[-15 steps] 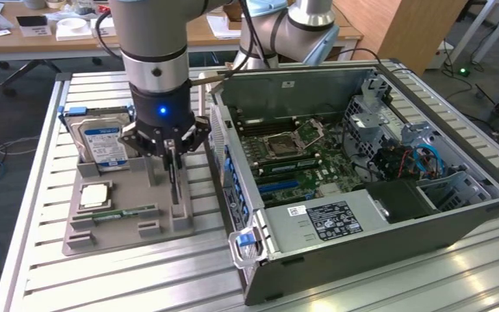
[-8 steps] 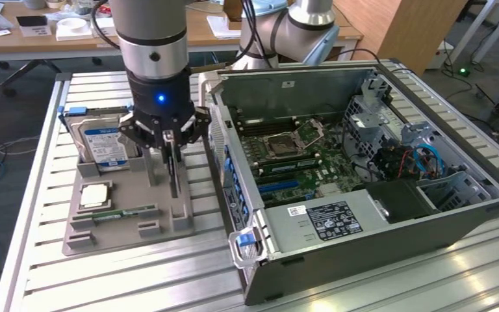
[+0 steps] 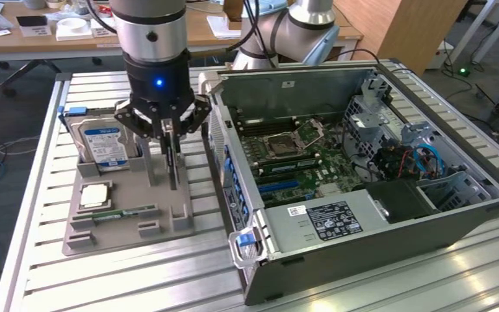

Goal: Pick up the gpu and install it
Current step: 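Pick up the gpu and move the gpu toward the slot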

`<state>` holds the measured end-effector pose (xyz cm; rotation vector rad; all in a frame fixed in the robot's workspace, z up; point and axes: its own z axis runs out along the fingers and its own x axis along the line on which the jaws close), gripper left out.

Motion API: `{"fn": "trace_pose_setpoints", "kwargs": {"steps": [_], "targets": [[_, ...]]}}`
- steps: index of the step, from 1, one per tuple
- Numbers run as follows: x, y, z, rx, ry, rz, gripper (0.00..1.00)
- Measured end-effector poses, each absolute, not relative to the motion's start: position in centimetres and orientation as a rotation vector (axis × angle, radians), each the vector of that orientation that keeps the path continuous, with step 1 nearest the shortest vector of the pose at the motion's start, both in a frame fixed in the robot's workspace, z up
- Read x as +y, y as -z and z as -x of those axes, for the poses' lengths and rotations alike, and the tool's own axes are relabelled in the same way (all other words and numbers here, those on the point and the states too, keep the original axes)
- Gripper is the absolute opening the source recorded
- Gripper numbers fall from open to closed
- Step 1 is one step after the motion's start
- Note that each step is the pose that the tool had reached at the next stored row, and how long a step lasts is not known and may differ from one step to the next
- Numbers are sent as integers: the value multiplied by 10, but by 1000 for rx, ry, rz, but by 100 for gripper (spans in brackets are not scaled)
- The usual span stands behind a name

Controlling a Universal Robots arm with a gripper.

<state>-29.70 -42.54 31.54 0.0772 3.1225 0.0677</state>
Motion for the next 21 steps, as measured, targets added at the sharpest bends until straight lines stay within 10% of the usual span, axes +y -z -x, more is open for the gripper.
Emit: {"fn": "trace_pose_setpoints", "kwargs": {"steps": [21], "targets": [[-425, -370, 297, 3122, -67, -77, 26]]}}
